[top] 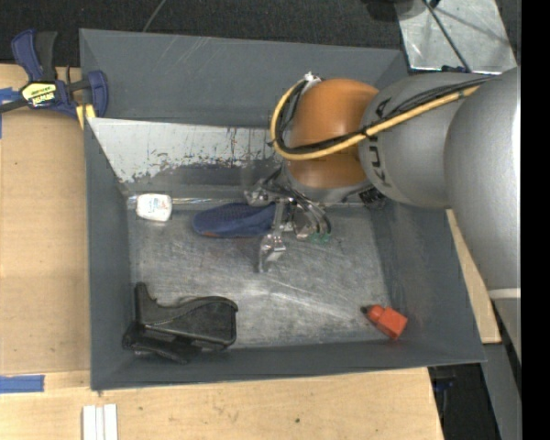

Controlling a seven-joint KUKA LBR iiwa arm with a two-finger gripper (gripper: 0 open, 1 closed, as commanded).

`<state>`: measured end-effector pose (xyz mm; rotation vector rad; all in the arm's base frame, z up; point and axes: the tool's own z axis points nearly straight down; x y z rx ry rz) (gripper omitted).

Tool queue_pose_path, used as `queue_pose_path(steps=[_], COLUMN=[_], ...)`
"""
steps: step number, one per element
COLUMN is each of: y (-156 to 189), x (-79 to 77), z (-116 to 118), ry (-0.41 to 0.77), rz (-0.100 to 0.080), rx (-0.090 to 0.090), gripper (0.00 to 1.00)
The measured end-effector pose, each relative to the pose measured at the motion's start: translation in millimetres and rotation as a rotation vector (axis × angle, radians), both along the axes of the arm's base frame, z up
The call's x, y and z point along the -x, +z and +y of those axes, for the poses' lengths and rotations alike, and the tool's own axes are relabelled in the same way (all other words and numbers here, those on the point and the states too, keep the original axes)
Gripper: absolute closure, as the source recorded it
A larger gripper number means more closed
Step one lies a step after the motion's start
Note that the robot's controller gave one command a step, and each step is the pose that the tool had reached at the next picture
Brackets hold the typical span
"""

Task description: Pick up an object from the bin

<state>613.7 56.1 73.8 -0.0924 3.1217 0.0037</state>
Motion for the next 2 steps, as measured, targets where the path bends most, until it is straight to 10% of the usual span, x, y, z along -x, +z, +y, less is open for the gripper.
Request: queue_pose_path(steps=[1, 2], y=[6.5, 136.0], x=[-3.5, -3.8], z=[0.1, -0.9], ry=[-0.003, 0.126], rz=[-0.016, 0.005], rx=[-0.002, 0.004], gripper=[1.0, 1.0])
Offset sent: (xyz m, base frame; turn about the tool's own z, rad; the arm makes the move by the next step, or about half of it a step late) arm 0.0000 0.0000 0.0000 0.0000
